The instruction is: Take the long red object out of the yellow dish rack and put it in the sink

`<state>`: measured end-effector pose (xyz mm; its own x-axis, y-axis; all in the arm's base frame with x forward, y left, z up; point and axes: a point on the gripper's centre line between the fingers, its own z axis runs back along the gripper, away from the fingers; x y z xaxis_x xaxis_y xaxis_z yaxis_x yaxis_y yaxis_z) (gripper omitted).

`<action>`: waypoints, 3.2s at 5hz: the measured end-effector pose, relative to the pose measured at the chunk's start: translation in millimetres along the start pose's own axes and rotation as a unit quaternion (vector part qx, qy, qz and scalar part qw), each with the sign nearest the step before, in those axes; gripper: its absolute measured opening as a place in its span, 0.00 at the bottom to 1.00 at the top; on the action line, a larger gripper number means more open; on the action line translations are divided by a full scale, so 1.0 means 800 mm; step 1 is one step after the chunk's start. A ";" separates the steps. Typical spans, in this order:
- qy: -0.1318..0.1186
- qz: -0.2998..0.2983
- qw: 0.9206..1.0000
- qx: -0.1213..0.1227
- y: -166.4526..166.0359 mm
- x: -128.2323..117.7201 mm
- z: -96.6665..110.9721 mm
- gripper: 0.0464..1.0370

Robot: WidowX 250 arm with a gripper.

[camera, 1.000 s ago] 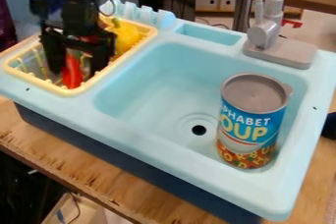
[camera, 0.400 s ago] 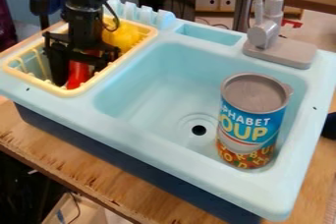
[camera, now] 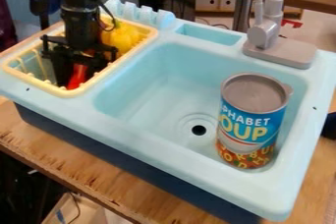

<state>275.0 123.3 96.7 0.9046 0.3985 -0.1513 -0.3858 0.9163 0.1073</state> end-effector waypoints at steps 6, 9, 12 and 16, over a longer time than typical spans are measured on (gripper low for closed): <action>-0.105 -0.192 0.976 0.014 -0.069 -0.084 0.152 0.50; -0.030 -0.262 0.963 -0.059 -0.154 -0.066 0.112 0.50; 0.081 -0.193 0.976 -0.049 -0.149 -0.031 0.029 0.50; 0.049 -0.233 0.971 0.012 -0.179 -0.043 0.044 0.97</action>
<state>305.5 -23.1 121.3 0.9577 -0.0560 -0.2823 0.0662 0.9975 0.0266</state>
